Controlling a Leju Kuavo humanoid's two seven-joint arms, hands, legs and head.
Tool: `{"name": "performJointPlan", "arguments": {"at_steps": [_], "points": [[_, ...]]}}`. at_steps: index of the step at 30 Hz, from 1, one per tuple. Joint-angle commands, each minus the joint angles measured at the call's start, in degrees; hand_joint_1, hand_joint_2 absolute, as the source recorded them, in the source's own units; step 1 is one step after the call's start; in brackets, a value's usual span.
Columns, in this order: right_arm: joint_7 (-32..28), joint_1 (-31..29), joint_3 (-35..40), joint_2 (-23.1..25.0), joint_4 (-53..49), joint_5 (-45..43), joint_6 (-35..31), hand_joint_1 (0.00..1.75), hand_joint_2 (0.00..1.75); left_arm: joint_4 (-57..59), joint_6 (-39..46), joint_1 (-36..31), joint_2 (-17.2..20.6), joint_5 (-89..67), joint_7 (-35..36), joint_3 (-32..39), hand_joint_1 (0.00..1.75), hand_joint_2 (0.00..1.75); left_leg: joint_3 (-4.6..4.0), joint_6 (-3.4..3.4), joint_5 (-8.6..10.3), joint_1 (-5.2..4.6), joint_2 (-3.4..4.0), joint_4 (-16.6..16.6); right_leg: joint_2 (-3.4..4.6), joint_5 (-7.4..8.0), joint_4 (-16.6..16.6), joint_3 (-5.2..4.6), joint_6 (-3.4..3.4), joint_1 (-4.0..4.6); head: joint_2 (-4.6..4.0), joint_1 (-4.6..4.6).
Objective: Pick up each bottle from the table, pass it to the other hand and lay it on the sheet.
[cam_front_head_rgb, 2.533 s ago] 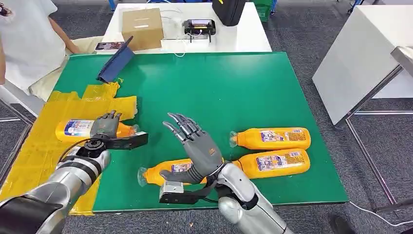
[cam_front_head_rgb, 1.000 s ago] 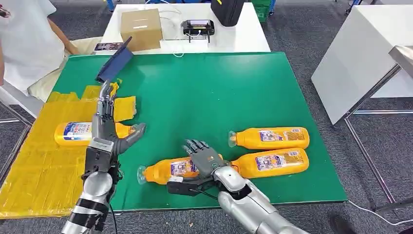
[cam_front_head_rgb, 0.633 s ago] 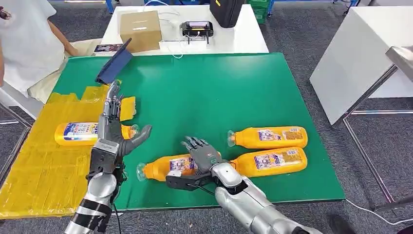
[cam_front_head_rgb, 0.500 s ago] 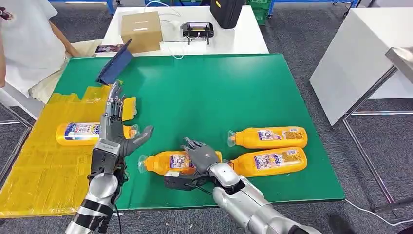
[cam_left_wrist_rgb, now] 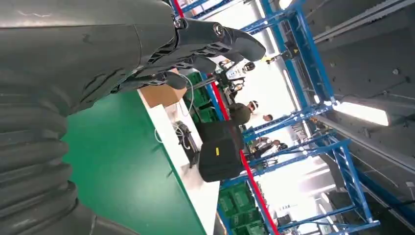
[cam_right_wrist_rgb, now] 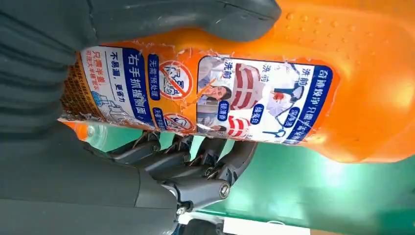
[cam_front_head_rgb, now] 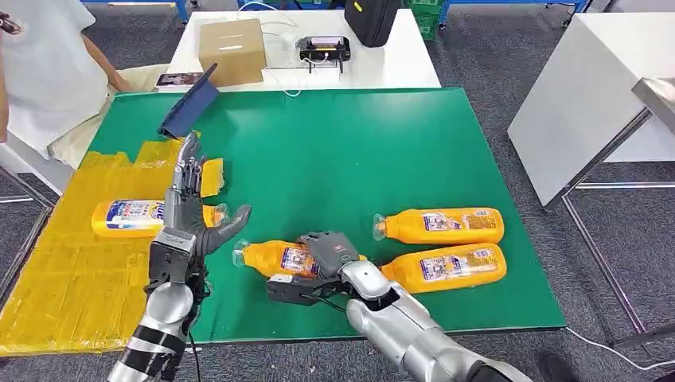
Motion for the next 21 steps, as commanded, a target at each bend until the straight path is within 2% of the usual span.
{"name": "performJointPlan", "arguments": {"at_steps": [1, 3, 4, 9, 14, 21], "points": [[0.9, 1.2, -1.1, -1.2, 4.7, 0.4, -2.2, 0.02, 1.75, 2.5, -0.1, -1.4, 0.0, 0.3, 0.2, -1.0, 0.0, 1.75, 0.14, -0.07, -0.03, 0.09, -0.29, -0.1, 0.0, -0.07, -0.1, 0.23, -0.08, 0.05, 0.0, 0.0], [1.1, 1.2, -1.2, -1.2, 4.4, 0.8, -2.5, 0.0, 1.75, 2.3, -0.1, -1.2, 0.0, 0.2, 0.2, -0.9, 0.0, 1.75, 0.11, -0.07, -0.03, 0.09, -0.27, 0.0, 0.04, -0.08, -0.1, 0.19, -0.08, 0.06, 0.0, 0.0], [1.5, 1.4, -1.1, -1.2, 4.3, 1.2, -2.9, 0.0, 0.0, 2.2, -0.1, -1.0, 0.0, 0.2, 0.2, -0.9, 0.0, 1.75, 0.12, -0.08, -0.03, 0.1, -0.24, 0.0, 0.1, -0.06, -0.1, 0.19, -0.09, 0.06, 0.0, -0.02], [1.7, 1.5, -1.2, -1.2, 4.2, 1.5, -3.2, 0.0, 0.0, 2.2, -0.1, -1.0, 0.0, 0.2, 0.2, -0.8, 0.0, 1.75, 0.07, -0.05, -0.02, 0.06, -0.31, 0.0, -0.03, -0.08, -0.1, -0.06, -0.06, 0.03, 0.0, 0.02], [2.3, 2.2, -2.3, -1.1, 2.8, 3.2, -6.6, 0.0, 0.0, 1.8, -0.2, -0.5, -0.2, 0.1, 0.2, -0.2, 0.0, 1.75, 0.1, -0.08, -0.07, 0.08, -0.32, -0.1, 0.06, -0.1, -0.1, 0.22, -0.08, 0.03, 0.0, 0.02], [2.6, 3.1, -2.8, -1.3, -0.2, 5.8, -7.6, 0.0, 0.0, 1.1, -0.2, 0.3, -0.2, 0.0, 0.5, 0.4, 0.0, 1.75, 0.0, -0.07, -0.07, 0.08, -0.26, 0.0, 0.09, -0.09, -0.1, 0.13, -0.07, 0.04, 0.0, 0.0]]}}
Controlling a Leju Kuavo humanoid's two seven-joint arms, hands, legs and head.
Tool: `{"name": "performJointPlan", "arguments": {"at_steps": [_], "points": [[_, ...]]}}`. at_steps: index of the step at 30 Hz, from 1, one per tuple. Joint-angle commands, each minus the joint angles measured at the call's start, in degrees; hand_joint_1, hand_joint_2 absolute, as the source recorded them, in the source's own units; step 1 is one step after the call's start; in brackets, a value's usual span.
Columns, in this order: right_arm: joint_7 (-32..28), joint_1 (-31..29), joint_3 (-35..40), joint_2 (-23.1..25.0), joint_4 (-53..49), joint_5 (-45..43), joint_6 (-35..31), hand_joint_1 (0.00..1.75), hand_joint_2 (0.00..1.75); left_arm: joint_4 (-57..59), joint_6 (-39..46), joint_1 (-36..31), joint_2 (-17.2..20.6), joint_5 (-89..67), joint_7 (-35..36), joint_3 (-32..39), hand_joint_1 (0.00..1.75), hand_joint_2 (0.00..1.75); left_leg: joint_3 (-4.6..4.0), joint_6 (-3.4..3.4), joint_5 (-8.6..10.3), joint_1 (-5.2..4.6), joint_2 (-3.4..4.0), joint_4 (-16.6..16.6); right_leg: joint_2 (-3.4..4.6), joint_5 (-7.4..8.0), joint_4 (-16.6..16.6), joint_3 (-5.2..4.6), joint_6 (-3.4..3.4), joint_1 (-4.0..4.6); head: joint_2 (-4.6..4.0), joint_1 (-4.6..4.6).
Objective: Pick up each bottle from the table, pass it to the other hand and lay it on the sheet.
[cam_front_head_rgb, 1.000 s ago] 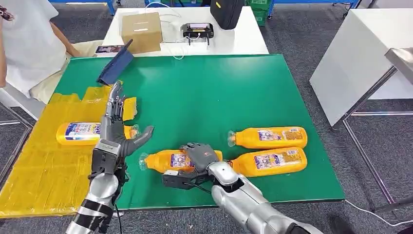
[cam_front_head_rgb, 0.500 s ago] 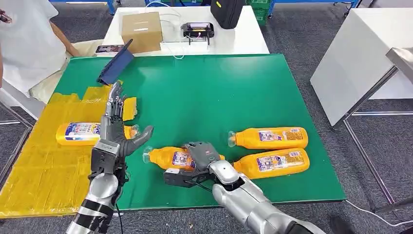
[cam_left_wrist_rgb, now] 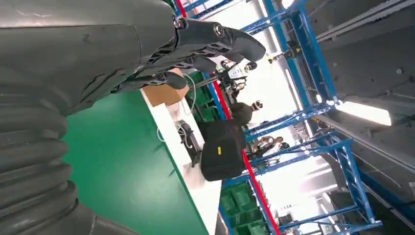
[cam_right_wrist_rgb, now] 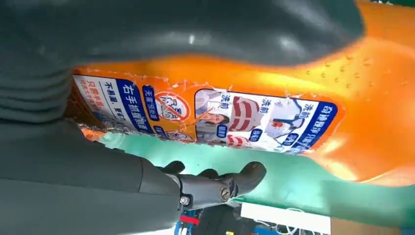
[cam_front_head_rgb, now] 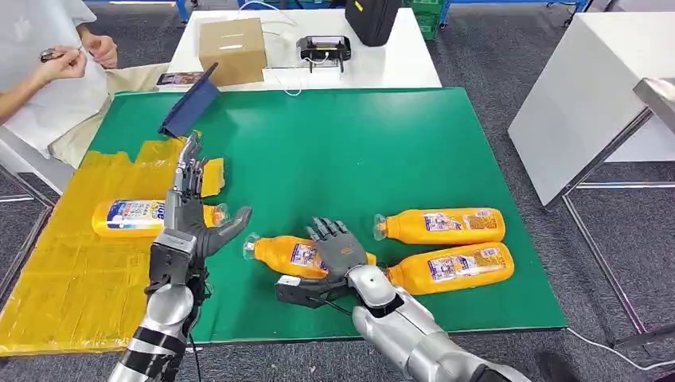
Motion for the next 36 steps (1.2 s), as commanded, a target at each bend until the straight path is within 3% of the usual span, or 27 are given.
{"name": "performJointPlan", "arguments": {"at_steps": [1, 9, 10, 14, 36], "points": [[0.4, 1.8, -1.5, -1.3, -0.7, 1.9, -0.2, 0.0, 0.0, 1.1, -0.2, -0.2, -0.2, 0.0, 0.5, 0.4, 0.0, 1.75, 0.05, -0.04, -0.02, 0.04, -0.13, 0.0, 0.06, -0.04, -0.1, 0.09, -0.05, 0.02, 0.0, 0.0], [-1.2, 3.7, -0.9, -1.9, -4.5, 2.8, 2.3, 0.0, 0.0, 0.6, -0.2, 0.4, -0.2, -0.3, 0.6, 1.2, 0.0, 1.75, 0.01, -0.05, -0.02, 0.05, -0.13, 0.0, 0.07, -0.04, -0.1, 0.05, -0.05, 0.02, 0.0, 0.0], [-1.3, 3.8, -0.5, -2.1, -4.8, 2.9, 3.3, 0.0, 1.75, 0.7, -0.2, 0.4, -0.2, -0.3, 0.6, 1.3, 0.0, 1.75, 0.09, -0.09, -0.08, 0.1, -0.18, 0.0, 0.16, -0.09, -0.1, 0.15, -0.1, 0.06, 0.0, 0.02], [-1.2, 3.3, 1.3, -2.1, -3.0, 3.3, 6.4, 0.0, 1.75, 1.3, -0.3, 0.2, -0.4, -0.3, 0.6, 1.3, 0.0, 1.75, 0.1, -0.1, -0.07, 0.11, -0.18, 0.0, 0.13, -0.09, -0.1, 0.16, -0.1, 0.07, 0.0, 0.0], [2.6, 2.7, 3.3, -1.8, 0.2, 6.4, 9.7, 0.0, 1.75, 2.1, -0.6, 0.5, -0.6, -0.2, 0.6, 1.7, 0.0, 1.75, 0.17, -0.13, -0.06, 0.16, -0.21, 0.0, 0.2, -0.07, -0.1, 0.21, -0.14, 0.12, 0.0, 0.0]]}}
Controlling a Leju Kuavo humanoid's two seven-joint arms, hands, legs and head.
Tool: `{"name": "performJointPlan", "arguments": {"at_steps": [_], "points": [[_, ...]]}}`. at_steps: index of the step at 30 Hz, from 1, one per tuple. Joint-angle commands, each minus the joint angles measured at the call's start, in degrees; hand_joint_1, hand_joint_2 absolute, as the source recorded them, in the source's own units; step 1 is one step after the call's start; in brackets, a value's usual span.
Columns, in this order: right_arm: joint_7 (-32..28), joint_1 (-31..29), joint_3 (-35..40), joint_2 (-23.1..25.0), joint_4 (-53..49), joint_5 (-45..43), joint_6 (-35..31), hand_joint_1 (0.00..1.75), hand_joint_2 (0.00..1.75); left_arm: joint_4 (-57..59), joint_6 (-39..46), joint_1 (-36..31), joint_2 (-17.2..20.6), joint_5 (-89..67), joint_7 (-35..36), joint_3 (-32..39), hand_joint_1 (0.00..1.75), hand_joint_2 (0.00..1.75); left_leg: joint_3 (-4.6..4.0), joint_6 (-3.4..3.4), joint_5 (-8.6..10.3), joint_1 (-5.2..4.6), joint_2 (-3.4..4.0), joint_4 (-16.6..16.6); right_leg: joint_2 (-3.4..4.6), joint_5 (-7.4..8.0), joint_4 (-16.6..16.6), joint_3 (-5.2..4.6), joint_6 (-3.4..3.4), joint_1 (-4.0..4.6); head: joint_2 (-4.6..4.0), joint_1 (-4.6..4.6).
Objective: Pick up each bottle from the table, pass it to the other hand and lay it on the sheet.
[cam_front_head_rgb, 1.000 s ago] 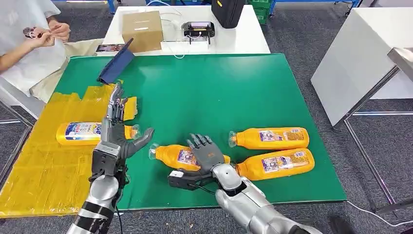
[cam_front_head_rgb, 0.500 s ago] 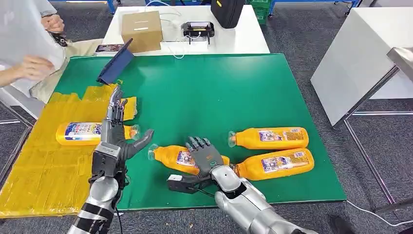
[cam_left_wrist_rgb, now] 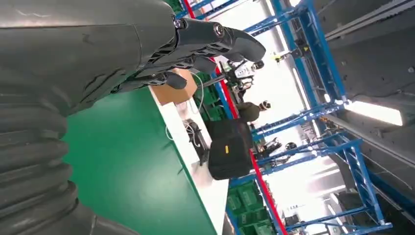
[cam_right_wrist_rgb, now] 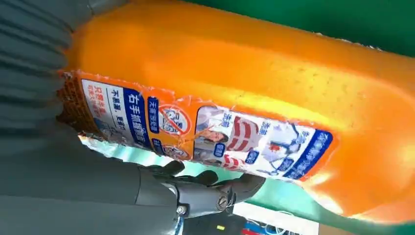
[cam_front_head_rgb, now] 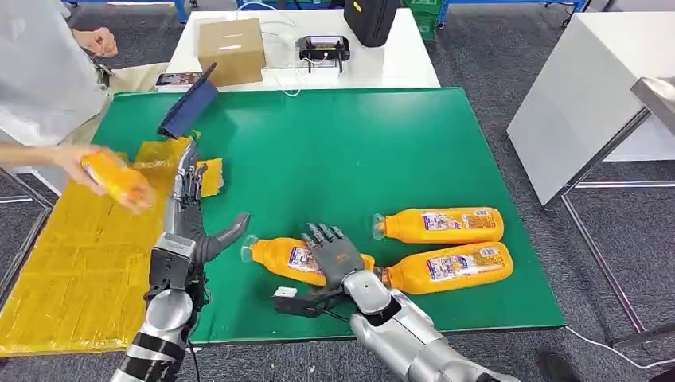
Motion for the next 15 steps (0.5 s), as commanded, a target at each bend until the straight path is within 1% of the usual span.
{"name": "performJointPlan", "arguments": {"at_steps": [1, 2, 3, 4, 5, 7, 8, 9, 10, 13, 15], "points": [[1.2, 0.4, 1.3, -1.0, 5.9, -0.2, 3.5, 0.0, 1.75, 2.6, -0.8, -1.3, -0.7, 0.2, 0.4, 0.7, 0.0, 1.75, 0.17, -0.12, -0.04, 0.13, -0.27, 0.0, 0.15, -0.06, -0.1, 0.27, -0.13, 0.08, 0.0, 0.0], [1.0, 0.4, 0.6, -0.8, 6.5, -1.0, 3.7, 0.0, 1.75, 2.9, -0.9, -1.6, -0.7, 0.3, 0.4, 0.6, 0.0, 1.75, 0.19, -0.14, -0.05, 0.14, -0.29, 0.0, 0.14, -0.06, -0.1, 0.28, -0.13, 0.09, 0.0, 0.0], [-1.0, 0.2, -1.0, -0.5, 8.2, -3.3, 4.1, 0.63, 1.75, 3.6, -1.3, -2.1, -0.8, 0.6, 0.2, 0.1, 0.0, 1.75, 0.21, -0.13, -0.03, 0.14, -0.29, -0.1, 0.11, -0.04, -0.1, 0.28, -0.13, 0.1, 0.0, 0.0], [-1.2, -0.1, -1.1, -0.7, 9.1, -3.6, 3.9, 1.69, 1.75, 4.0, -1.4, -2.5, -0.8, 0.6, 0.2, -0.2, 0.0, 1.75, 0.19, -0.09, -0.01, 0.09, -0.24, -0.1, 0.01, -0.03, -0.1, 0.23, -0.08, 0.06, 0.0, 0.0], [-1.3, -0.4, -1.4, -0.5, 10.1, -3.8, 3.0, 1.75, 1.75, 4.2, -1.4, -2.7, -0.7, 0.8, 0.2, -0.4, 0.0, 1.75, 0.22, -0.11, 0.0, 0.12, -0.31, -0.1, 0.02, -0.03, -0.1, 0.27, -0.11, 0.08, 0.0, 0.0], [-1.9, -0.4, -2.1, -0.5, 10.4, -4.6, 2.7, 1.75, 1.75, 4.3, -1.4, -2.8, -0.7, 0.9, 0.2, -0.6, 0.0, 1.75, 0.26, -0.14, -0.01, 0.17, -0.38, 0.0, 0.03, -0.03, -0.1, 0.24, -0.15, 0.12, 0.0, 0.0], [-1.9, -0.3, -2.3, -0.5, 10.4, -4.8, 2.4, 1.75, 1.75, 4.3, -1.4, -2.8, -0.7, 0.9, 0.2, -0.6, 0.0, 1.75, 0.37, -0.09, -0.03, 0.09, -0.3, 0.0, -0.07, -0.08, -0.1, -0.17, -0.15, 0.05, 0.0, 0.02], [-2.0, -0.3, -2.4, -0.4, 10.5, -4.9, 2.2, 1.75, 1.75, 4.2, -1.3, -2.8, -0.6, 0.9, 0.2, -0.6, 0.0, 1.75, 0.3, -0.15, -0.01, 0.19, -0.5, 0.0, 0.02, -0.07, -0.1, -0.15, -0.22, 0.12, 0.0, 0.0], [-2.0, -0.4, -2.5, -0.3, 10.5, -5.0, 2.2, 1.75, 1.75, 4.2, -1.4, -2.7, -0.6, 1.0, 0.2, -0.7, 0.0, 1.75, 0.42, -0.13, -0.06, 0.09, -0.22, -0.1, 0.01, -0.14, -0.1, -0.17, -0.26, 0.05, 0.0, 0.0], [-1.9, -0.6, -2.6, -0.3, 10.6, -5.3, 2.5, 1.75, 1.75, 4.2, -1.4, -2.7, -0.5, 1.1, 0.1, -0.8, 0.0, 1.75, 0.4, -0.18, -0.03, 0.17, -0.32, -0.1, 0.11, -0.1, -0.2, -0.15, -0.33, 0.11, 0.0, 0.0], [-1.9, -0.6, -2.6, -0.4, 10.7, -5.3, 2.7, 1.75, 1.75, 4.3, -1.4, -2.7, -0.6, 1.2, 0.1, -0.8, 0.0, 1.75, 0.47, -0.13, -0.06, 0.11, -0.23, -0.1, 0.04, -0.11, -0.1, -0.12, -0.29, 0.06, 0.0, 0.0]]}}
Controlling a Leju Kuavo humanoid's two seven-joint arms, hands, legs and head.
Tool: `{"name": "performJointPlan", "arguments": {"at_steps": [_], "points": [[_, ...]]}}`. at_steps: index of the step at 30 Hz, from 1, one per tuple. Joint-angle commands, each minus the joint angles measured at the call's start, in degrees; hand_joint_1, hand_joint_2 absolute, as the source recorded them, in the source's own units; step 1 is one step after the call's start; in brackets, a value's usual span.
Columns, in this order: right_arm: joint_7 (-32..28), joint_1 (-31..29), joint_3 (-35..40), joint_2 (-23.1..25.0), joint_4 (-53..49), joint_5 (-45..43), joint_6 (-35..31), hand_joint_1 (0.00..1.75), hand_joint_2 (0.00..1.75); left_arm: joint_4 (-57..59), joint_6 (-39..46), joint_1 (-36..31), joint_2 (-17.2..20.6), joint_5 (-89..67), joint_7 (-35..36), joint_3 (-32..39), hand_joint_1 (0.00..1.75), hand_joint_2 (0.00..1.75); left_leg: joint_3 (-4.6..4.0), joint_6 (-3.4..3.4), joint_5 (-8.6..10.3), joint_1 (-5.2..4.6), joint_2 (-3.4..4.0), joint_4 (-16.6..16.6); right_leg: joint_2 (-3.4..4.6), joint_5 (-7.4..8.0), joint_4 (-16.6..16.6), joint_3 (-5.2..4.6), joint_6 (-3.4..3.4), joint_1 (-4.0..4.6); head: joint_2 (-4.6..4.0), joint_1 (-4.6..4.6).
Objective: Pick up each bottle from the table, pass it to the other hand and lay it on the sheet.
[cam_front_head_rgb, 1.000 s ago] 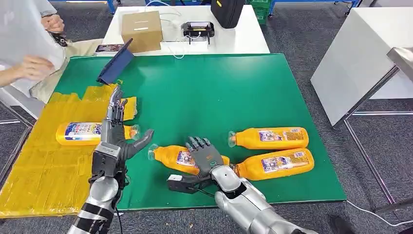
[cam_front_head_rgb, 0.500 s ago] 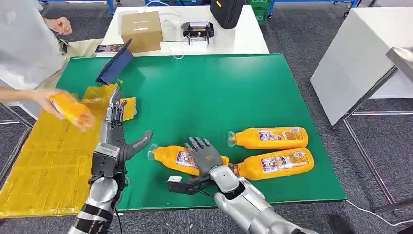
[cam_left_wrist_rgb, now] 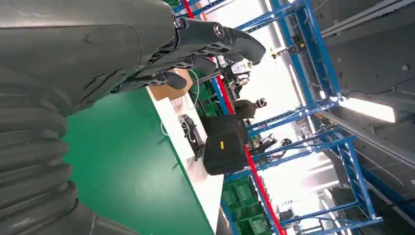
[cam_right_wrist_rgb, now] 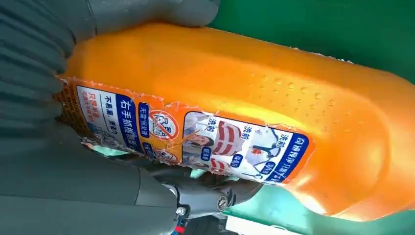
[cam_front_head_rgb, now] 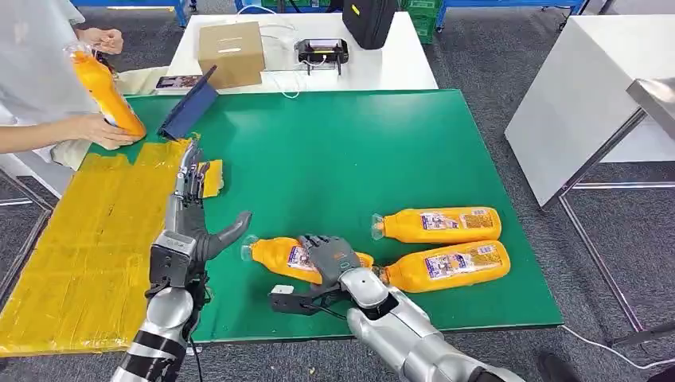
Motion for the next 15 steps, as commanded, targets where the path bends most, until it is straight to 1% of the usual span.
{"name": "performJointPlan", "arguments": {"at_steps": [1, 4, 5, 8, 10, 11, 13, 14, 15], "points": [[-0.1, 0.8, -1.2, -1.0, 6.4, -0.5, 0.8, 1.75, 1.75, 3.9, -0.2, -2.1, -0.3, 0.5, 0.2, -0.8, 0.0, 1.75, 0.02, -0.09, 0.06, 0.11, -0.39, -0.1, -0.01, -0.01, -0.1, 0.13, -0.11, 0.07, 0.0, -0.02], [-0.1, 0.8, -1.2, -1.0, 6.4, -0.5, 0.8, 1.75, 1.75, 3.9, -0.2, -2.1, -0.3, 0.5, 0.2, -0.8, 0.0, 1.75, 0.01, -0.06, 0.08, 0.13, -0.48, -0.1, -0.07, -0.04, -0.2, 0.19, -0.11, 0.08, 0.0, -0.02], [-0.1, 0.8, -1.2, -1.0, 6.4, -0.5, 0.8, 1.75, 1.75, 3.9, -0.2, -2.1, -0.3, 0.5, 0.2, -0.8, 0.0, 1.75, 0.07, -0.02, 0.05, 0.07, -0.34, -0.1, -0.04, -0.04, -0.1, 0.22, -0.06, 0.04, 0.0, -0.02], [-0.1, 0.8, -1.2, -1.0, 6.5, -0.5, 1.0, 1.75, 1.75, 3.9, -0.2, -2.1, -0.3, 0.5, 0.2, -0.8, 0.0, 1.75, 0.07, -0.04, 0.04, 0.09, -0.37, -0.1, -0.02, 0.01, -0.1, 0.25, 0.01, 0.05, 0.0, -0.02], [-0.1, 0.5, -0.9, -1.0, 7.3, -0.6, 2.2, 1.75, 1.75, 4.0, -0.3, -2.3, -0.2, 0.8, 0.1, -1.0, 0.0, 1.75, 0.07, -0.05, 0.05, 0.12, -0.42, -0.1, -0.02, 0.01, -0.1, 0.27, -0.01, 0.07, 0.0, -0.02], [0.1, 0.3, -1.0, -1.0, 8.0, -0.7, 2.7, 1.75, 1.75, 4.3, -0.4, -2.5, -0.3, 0.9, 0.0, -1.2, 0.0, 1.75, 0.09, -0.01, 0.05, 0.05, -0.29, 0.0, -0.06, 0.01, -0.1, 0.24, 0.03, 0.02, 0.0, -0.02], [0.3, 0.1, -1.2, -1.1, 8.6, -1.0, 2.5, 1.75, 1.75, 4.5, -0.4, -2.8, -0.3, 1.1, -0.1, -1.4, 0.0, 1.75, 0.03, -0.06, 0.07, 0.11, -0.46, -0.1, -0.06, 0.0, -0.1, 0.22, -0.03, 0.06, 0.0, -0.02], [0.4, 0.1, -1.6, -1.0, 8.7, -1.2, 1.6, 1.75, 1.75, 4.6, -0.4, -2.9, -0.3, 1.2, -0.1, -1.5, 0.0, 1.75, 0.06, -0.02, 0.06, 0.07, -0.35, 0.0, -0.1, -0.03, -0.1, 0.22, -0.04, 0.03, 0.0, -0.02], [0.6, 0.1, -1.9, -1.0, 8.6, -1.3, 0.2, 1.75, 1.75, 4.4, -0.4, -2.9, -0.3, 1.3, -0.2, -1.6, 0.0, 1.75, 0.03, -0.05, 0.08, 0.11, -0.47, -0.1, -0.09, -0.04, -0.1, 0.23, -0.08, 0.07, 0.0, -0.04]]}}
